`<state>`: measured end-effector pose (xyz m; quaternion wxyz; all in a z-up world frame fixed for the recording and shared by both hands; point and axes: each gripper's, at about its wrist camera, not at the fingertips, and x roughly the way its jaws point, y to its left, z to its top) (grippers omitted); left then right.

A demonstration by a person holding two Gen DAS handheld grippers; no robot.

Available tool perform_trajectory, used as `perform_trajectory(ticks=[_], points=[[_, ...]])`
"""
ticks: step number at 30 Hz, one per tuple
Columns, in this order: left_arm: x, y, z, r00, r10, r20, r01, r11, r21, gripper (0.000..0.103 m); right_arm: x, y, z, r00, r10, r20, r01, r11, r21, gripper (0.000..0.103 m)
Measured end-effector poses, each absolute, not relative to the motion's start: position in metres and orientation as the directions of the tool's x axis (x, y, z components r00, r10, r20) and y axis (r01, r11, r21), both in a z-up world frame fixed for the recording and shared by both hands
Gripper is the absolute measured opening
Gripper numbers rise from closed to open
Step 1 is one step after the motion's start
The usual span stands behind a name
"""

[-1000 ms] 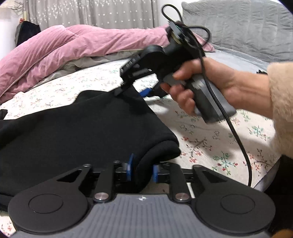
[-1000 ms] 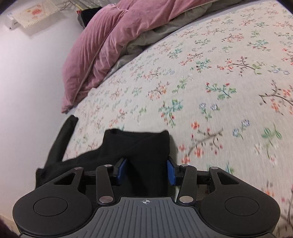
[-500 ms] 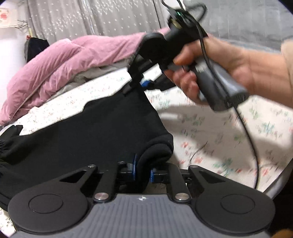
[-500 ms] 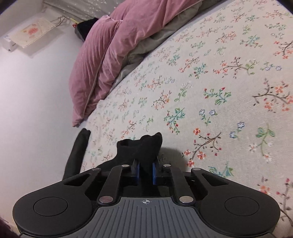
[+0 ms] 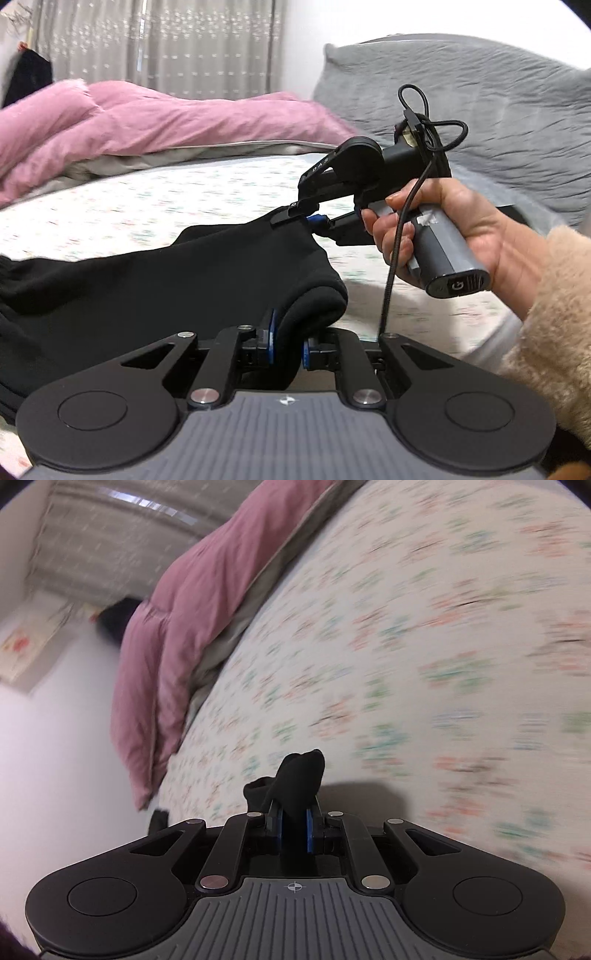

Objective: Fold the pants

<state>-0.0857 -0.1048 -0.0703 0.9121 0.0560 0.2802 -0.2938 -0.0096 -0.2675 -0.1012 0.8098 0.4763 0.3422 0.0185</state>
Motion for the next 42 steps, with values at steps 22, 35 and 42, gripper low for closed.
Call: perform_trajectory(ticks=[22, 35, 42], points=[[-0.064, 0.049, -0.030, 0.774, -0.493, -0.397, 0.317, 0.845, -0.430, 0.031, 0.056, -0.116, 0.028, 0.772, 0.340, -0.538, 0.126, 0.746, 0.654, 0.011], [-0.027, 0.146, -0.057, 0.779, -0.343, -0.525, 0.035, 0.860, -0.510, 0.031, 0.139, 0.026, -0.024, 0.660, 0.428, -0.618, 0.083, 0.775, 0.626, 0.012], [-0.020, 0.153, -0.066, 0.676, -0.345, -0.651, 0.038, 0.899, -0.437, 0.045, 0.149, 0.050, -0.045, 0.638, 0.413, -0.650, 0.081, 0.804, 0.590, 0.027]])
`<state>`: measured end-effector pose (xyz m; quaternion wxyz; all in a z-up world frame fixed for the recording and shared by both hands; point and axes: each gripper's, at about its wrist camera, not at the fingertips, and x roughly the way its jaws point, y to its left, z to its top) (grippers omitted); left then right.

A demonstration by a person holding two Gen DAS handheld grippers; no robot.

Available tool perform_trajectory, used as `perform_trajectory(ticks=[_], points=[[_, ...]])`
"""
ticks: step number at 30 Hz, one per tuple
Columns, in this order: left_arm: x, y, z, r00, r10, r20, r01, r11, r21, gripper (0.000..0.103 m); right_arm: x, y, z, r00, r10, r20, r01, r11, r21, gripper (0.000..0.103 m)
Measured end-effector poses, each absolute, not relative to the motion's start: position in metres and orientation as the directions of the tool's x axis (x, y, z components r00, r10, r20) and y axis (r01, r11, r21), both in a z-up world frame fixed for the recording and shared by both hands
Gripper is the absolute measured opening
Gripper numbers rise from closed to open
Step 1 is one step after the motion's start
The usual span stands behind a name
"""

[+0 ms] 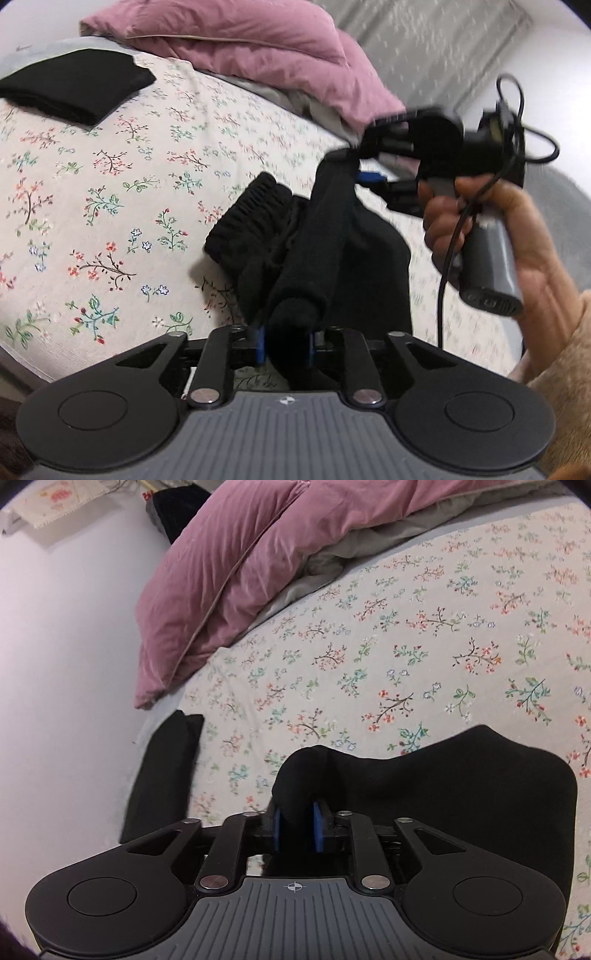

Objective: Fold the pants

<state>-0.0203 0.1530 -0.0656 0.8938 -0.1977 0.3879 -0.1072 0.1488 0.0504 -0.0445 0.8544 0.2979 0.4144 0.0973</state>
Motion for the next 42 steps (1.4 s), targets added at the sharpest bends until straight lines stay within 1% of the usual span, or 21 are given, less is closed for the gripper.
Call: perform_trajectory(ticks=[1, 2, 3, 4, 6, 7, 9, 13, 14, 17, 20, 21, 26, 28, 33, 35, 37, 38, 39, 41, 42], points=[[-0.021, 0.152, -0.062, 0.677, -0.338, -0.653, 0.050, 0.907, -0.418, 0.053, 0.147, 0.051, -0.042, 0.640, 0.412, -0.648, 0.072, 0.808, 0.585, 0.031], [-0.024, 0.154, -0.059, 0.687, -0.330, -0.648, 0.058, 0.913, -0.403, 0.059, 0.145, 0.049, -0.038, 0.645, 0.410, -0.645, 0.065, 0.812, 0.581, 0.046], [-0.025, 0.154, -0.053, 0.698, -0.323, -0.639, 0.071, 0.919, -0.388, 0.068, 0.141, 0.047, -0.033, 0.655, 0.406, -0.637, 0.054, 0.816, 0.575, 0.061], [-0.023, 0.155, -0.049, 0.707, -0.322, -0.630, 0.087, 0.923, -0.375, 0.070, 0.136, 0.043, -0.026, 0.671, 0.404, -0.622, 0.034, 0.821, 0.570, 0.066], [-0.018, 0.155, -0.037, 0.719, -0.320, -0.617, 0.124, 0.932, -0.339, 0.072, 0.125, 0.037, -0.012, 0.695, 0.398, -0.599, -0.007, 0.837, 0.547, 0.069], [-0.015, 0.155, -0.032, 0.725, -0.320, -0.610, 0.140, 0.935, -0.325, 0.076, 0.117, 0.032, -0.007, 0.701, 0.395, -0.593, -0.023, 0.845, 0.535, 0.071], [-0.005, 0.155, -0.023, 0.730, -0.316, -0.606, 0.164, 0.942, -0.293, 0.086, 0.102, 0.020, -0.001, 0.714, 0.379, -0.588, -0.040, 0.861, 0.507, 0.079], [0.037, 0.155, -0.024, 0.702, -0.327, -0.632, 0.199, 0.943, -0.267, 0.086, 0.067, -0.007, -0.006, 0.737, 0.333, -0.588, -0.038, 0.890, 0.455, 0.087], [0.048, 0.154, -0.026, 0.688, -0.327, -0.648, 0.200, 0.944, -0.264, 0.085, 0.058, -0.015, -0.010, 0.744, 0.323, -0.585, -0.031, 0.891, 0.452, 0.090], [0.081, 0.149, -0.036, 0.643, -0.337, -0.688, 0.193, 0.940, -0.280, 0.072, 0.037, -0.032, -0.025, 0.746, 0.308, -0.591, -0.005, 0.889, 0.458, 0.095], [0.100, 0.144, -0.051, 0.608, -0.357, -0.709, 0.187, 0.933, -0.309, 0.043, 0.019, -0.042, -0.041, 0.749, 0.290, -0.596, 0.027, 0.885, 0.465, 0.096], [0.102, 0.141, -0.055, 0.618, -0.348, -0.706, 0.179, 0.936, -0.305, 0.029, 0.013, -0.045, -0.047, 0.753, 0.283, -0.594, 0.038, 0.883, 0.469, 0.096], [0.085, 0.136, -0.045, 0.729, -0.325, -0.603, 0.184, 0.941, -0.285, 0.025, -0.001, -0.046, -0.072, 0.758, 0.285, -0.587, 0.061, 0.864, 0.499, 0.097], [0.086, 0.143, -0.039, 0.748, -0.324, -0.579, 0.183, 0.940, -0.289, 0.030, -0.003, -0.045, -0.082, 0.752, 0.286, -0.594, 0.071, 0.861, 0.504, 0.097], [0.114, 0.156, -0.077, 0.713, -0.237, -0.660, 0.133, 0.970, -0.205, 0.034, 0.001, -0.045, -0.103, 0.731, 0.307, -0.609, 0.095, 0.838, 0.537, 0.097], [0.118, 0.158, -0.089, 0.709, -0.241, -0.662, 0.149, 0.970, -0.193, 0.039, 0.002, -0.045, -0.112, 0.722, 0.322, -0.613, 0.104, 0.825, 0.556, 0.097], [0.115, 0.161, -0.088, 0.726, -0.256, -0.639, 0.176, 0.966, -0.187, 0.058, 0.003, -0.045, -0.121, 0.719, 0.340, -0.606, 0.109, 0.806, 0.581, 0.097], [0.114, 0.164, -0.087, 0.725, -0.263, -0.636, 0.185, 0.965, -0.188, 0.065, 0.002, -0.045, -0.124, 0.719, 0.348, -0.601, 0.110, 0.798, 0.593, 0.097], [0.114, 0.169, -0.087, 0.721, -0.272, -0.637, 0.183, 0.962, -0.203, 0.081, 0.002, -0.045, -0.128, 0.720, 0.355, -0.597, 0.111, 0.789, 0.604, 0.097], [0.119, 0.184, -0.090, 0.694, -0.313, -0.648, 0.162, 0.945, -0.283, 0.091, 0.001, -0.044, -0.133, 0.729, 0.353, -0.586, 0.107, 0.787, 0.607, 0.097], [0.122, 0.194, -0.092, 0.671, -0.364, -0.646, 0.151, 0.920, -0.362, 0.091, 0.001, -0.043, -0.134, 0.736, 0.351, -0.579, 0.101, 0.789, 0.605, 0.097]])
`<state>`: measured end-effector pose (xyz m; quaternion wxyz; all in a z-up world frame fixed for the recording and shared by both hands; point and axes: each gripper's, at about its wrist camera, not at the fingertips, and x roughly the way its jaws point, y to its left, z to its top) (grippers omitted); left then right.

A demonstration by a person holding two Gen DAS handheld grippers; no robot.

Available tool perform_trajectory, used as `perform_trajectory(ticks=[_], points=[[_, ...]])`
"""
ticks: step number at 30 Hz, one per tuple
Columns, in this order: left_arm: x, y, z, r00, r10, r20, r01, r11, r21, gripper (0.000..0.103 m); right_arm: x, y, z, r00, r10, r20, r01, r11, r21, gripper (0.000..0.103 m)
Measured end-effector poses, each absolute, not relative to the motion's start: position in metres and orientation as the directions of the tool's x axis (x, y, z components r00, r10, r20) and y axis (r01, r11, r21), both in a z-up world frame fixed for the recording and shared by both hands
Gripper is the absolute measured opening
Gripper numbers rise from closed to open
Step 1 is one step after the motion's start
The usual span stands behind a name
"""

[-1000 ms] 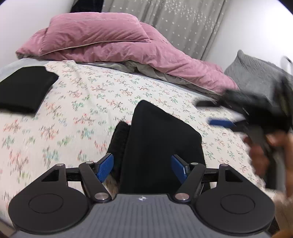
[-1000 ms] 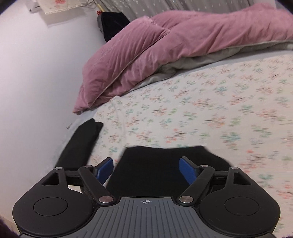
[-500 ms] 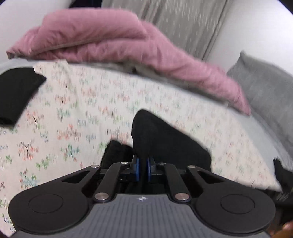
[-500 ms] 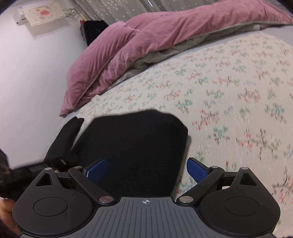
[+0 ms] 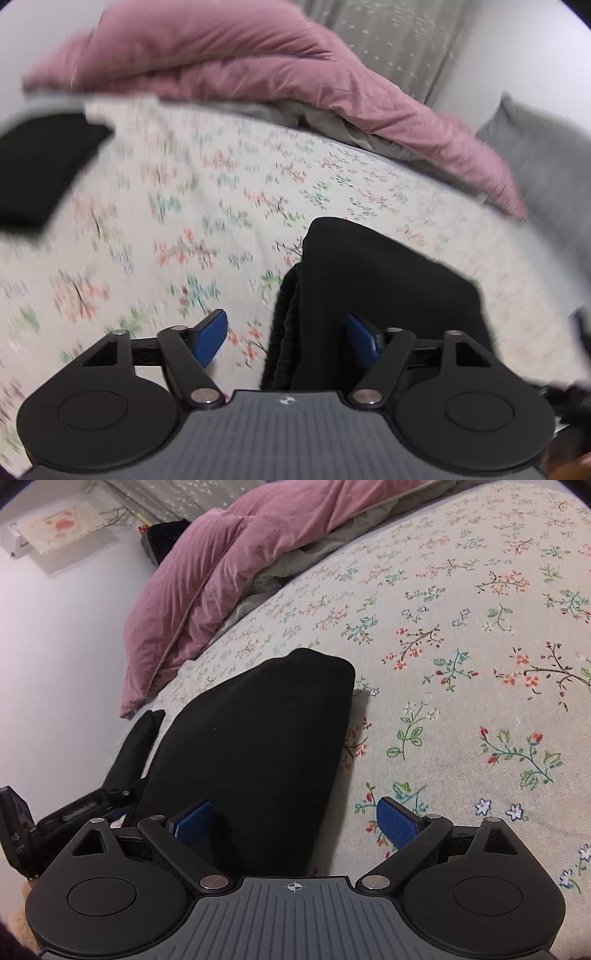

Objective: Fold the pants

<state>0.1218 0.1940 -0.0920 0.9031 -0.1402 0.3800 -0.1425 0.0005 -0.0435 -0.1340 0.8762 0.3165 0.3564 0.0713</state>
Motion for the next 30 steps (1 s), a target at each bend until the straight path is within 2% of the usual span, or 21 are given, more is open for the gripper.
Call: perform_trajectory(ticks=[3, 4, 7, 8, 10, 11, 13, 15, 16, 20, 27, 30], points=[[0.132, 0.222, -0.106, 0.597, -0.532, -0.601, 0.093, 0.789, -0.607, 0.092, 0.000, -0.041, -0.134, 0.749, 0.349, -0.563, 0.088, 0.790, 0.607, 0.097], [0.134, 0.226, -0.111, 0.573, -0.569, -0.590, 0.079, 0.755, -0.651, 0.092, 0.001, -0.040, -0.135, 0.752, 0.347, -0.560, 0.089, 0.789, 0.608, 0.097], [0.141, 0.223, -0.124, 0.509, -0.619, -0.598, 0.059, 0.719, -0.693, 0.092, 0.005, -0.038, -0.136, 0.760, 0.343, -0.552, 0.097, 0.780, 0.618, 0.096], [0.142, 0.222, -0.127, 0.503, -0.633, -0.589, 0.050, 0.702, -0.711, 0.092, 0.007, -0.037, -0.137, 0.763, 0.340, -0.550, 0.101, 0.777, 0.622, 0.092], [0.142, 0.221, -0.130, 0.487, -0.672, -0.557, 0.043, 0.656, -0.753, 0.081, 0.012, -0.035, -0.139, 0.766, 0.337, -0.548, 0.112, 0.770, 0.629, 0.083], [0.142, 0.220, -0.129, 0.487, -0.682, -0.546, 0.056, 0.648, -0.760, 0.076, 0.016, -0.034, -0.140, 0.762, 0.355, -0.542, 0.099, 0.763, 0.639, 0.065], [0.140, 0.217, -0.125, 0.493, -0.701, -0.515, 0.086, 0.628, -0.773, 0.061, 0.025, -0.033, -0.141, 0.754, 0.368, -0.544, 0.100, 0.754, 0.650, 0.056], [0.139, 0.212, -0.123, 0.498, -0.714, -0.492, 0.097, 0.610, -0.787, 0.053, 0.029, -0.038, -0.135, 0.759, 0.389, -0.522, 0.081, 0.739, 0.669, 0.034], [0.139, 0.208, -0.123, 0.498, -0.723, -0.478, 0.102, 0.597, -0.796, 0.050, 0.030, -0.044, -0.130, 0.765, 0.402, -0.503, 0.072, 0.723, 0.687, 0.031], [0.146, 0.176, -0.127, 0.480, -0.762, -0.435, 0.118, 0.547, -0.829, 0.049, 0.031, -0.070, -0.103, 0.816, 0.366, -0.447, 0.054, 0.722, 0.690, 0.028], [0.170, 0.102, -0.116, 0.510, -0.777, -0.371, 0.189, 0.521, -0.832, 0.048, 0.058, -0.129, -0.060, 0.861, 0.284, -0.422, 0.035, 0.795, 0.606, 0.028], [0.185, 0.085, -0.117, 0.537, -0.750, -0.386, 0.158, 0.538, -0.828, 0.049, 0.075, -0.150, -0.049, 0.865, 0.266, -0.425, 0.028, 0.821, 0.571, 0.030]])
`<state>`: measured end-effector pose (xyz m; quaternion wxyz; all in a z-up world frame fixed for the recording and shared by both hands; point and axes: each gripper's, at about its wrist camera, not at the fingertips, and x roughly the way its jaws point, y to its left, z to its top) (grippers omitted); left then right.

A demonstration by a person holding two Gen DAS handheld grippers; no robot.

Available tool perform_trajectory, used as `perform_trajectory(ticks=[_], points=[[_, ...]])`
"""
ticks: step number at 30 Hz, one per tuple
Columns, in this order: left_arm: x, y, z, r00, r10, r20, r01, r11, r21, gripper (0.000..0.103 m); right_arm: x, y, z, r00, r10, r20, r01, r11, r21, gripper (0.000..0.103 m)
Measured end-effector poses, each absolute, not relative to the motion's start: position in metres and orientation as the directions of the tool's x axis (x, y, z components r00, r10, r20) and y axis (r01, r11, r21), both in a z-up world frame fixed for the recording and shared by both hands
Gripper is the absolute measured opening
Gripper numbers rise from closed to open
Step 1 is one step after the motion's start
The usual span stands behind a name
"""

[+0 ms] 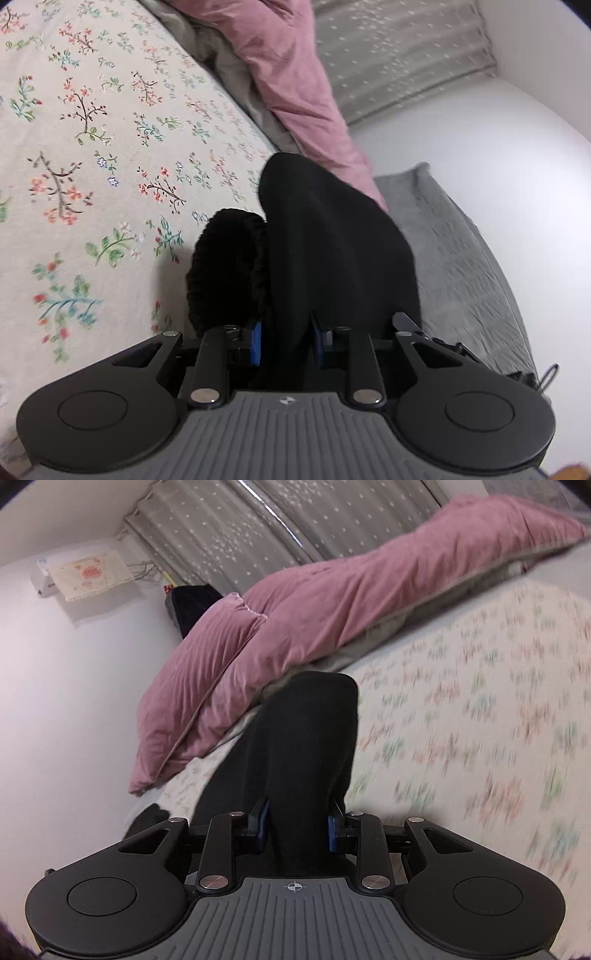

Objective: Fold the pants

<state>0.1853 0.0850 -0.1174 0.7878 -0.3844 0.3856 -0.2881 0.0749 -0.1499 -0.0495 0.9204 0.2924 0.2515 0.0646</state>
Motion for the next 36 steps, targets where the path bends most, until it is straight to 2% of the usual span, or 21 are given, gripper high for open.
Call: perform_trajectory(ticks=[2, 3, 4, 6, 8, 9, 12, 14, 17, 20, 22, 24, 25, 33, 36], points=[[0.192, 0.075, -0.121, 0.579, -0.677, -0.454, 0.131, 0.627, -0.768, 0.051, 0.086, -0.160, -0.051, 0.853, 0.239, -0.463, 0.058, 0.840, 0.540, 0.033], [0.195, 0.072, -0.122, 0.606, -0.623, -0.495, 0.115, 0.684, -0.720, 0.056, 0.092, -0.164, -0.056, 0.841, 0.224, -0.492, 0.083, 0.845, 0.528, 0.036], [0.196, 0.070, -0.124, 0.625, -0.588, -0.514, 0.117, 0.722, -0.682, 0.072, 0.096, -0.167, -0.062, 0.829, 0.202, -0.522, 0.115, 0.851, 0.512, 0.038], [0.198, 0.070, -0.125, 0.646, -0.548, -0.531, 0.111, 0.756, -0.645, 0.084, 0.099, -0.169, -0.075, 0.792, 0.137, -0.595, 0.184, 0.876, 0.446, 0.046], [0.199, 0.069, -0.125, 0.642, -0.553, -0.531, 0.101, 0.748, -0.656, 0.084, 0.097, -0.170, -0.086, 0.759, 0.098, -0.644, 0.215, 0.896, 0.389, 0.047], [0.198, 0.070, -0.122, 0.644, -0.551, -0.531, 0.094, 0.745, -0.660, 0.084, 0.092, -0.172, -0.091, 0.756, 0.109, -0.645, 0.206, 0.896, 0.394, 0.048], [0.196, 0.070, -0.113, 0.654, -0.540, -0.530, 0.086, 0.749, -0.657, 0.083, 0.077, -0.176, -0.094, 0.761, 0.138, -0.634, 0.196, 0.883, 0.427, 0.057], [0.190, 0.069, -0.105, 0.660, -0.529, -0.534, 0.092, 0.762, -0.641, 0.084, 0.070, -0.180, -0.089, 0.763, 0.148, -0.630, 0.200, 0.872, 0.447, 0.058], [0.182, 0.058, -0.096, 0.642, -0.491, -0.589, 0.112, 0.820, -0.561, 0.086, 0.059, -0.177, -0.079, 0.769, 0.144, -0.623, 0.197, 0.874, 0.445, 0.069], [0.160, 0.051, -0.086, 0.627, -0.411, -0.662, 0.137, 0.895, -0.426, 0.089, 0.051, -0.173, -0.071, 0.751, 0.130, -0.648, 0.189, 0.897, 0.399, 0.070], [0.148, 0.050, -0.082, 0.626, -0.380, -0.681, 0.137, 0.913, -0.384, 0.093, 0.040, -0.166, -0.061, 0.756, 0.094, -0.648, 0.182, 0.921, 0.346, 0.078], [0.134, 0.051, -0.077, 0.626, -0.357, -0.694, 0.127, 0.924, -0.361, 0.099, 0.026, -0.160, -0.050, 0.773, 0.054, -0.632, 0.176, 0.939, 0.296, 0.091], [0.127, 0.051, -0.075, 0.629, -0.345, -0.696, 0.127, 0.929, -0.347, 0.103, 0.021, -0.158, -0.046, 0.781, 0.038, -0.624, 0.177, 0.944, 0.279, 0.092], [0.069, 0.030, -0.057, 0.659, -0.185, -0.729, 0.079, 0.981, -0.178, 0.103, -0.031, -0.134, -0.030, 0.793, -0.082, -0.604, 0.202, 0.970, 0.133, 0.101], [0.048, 0.021, -0.052, 0.664, -0.165, -0.729, 0.091, 0.986, -0.139, 0.103, -0.043, -0.128, -0.035, 0.776, -0.122, -0.619, 0.225, 0.970, 0.090, 0.103]])
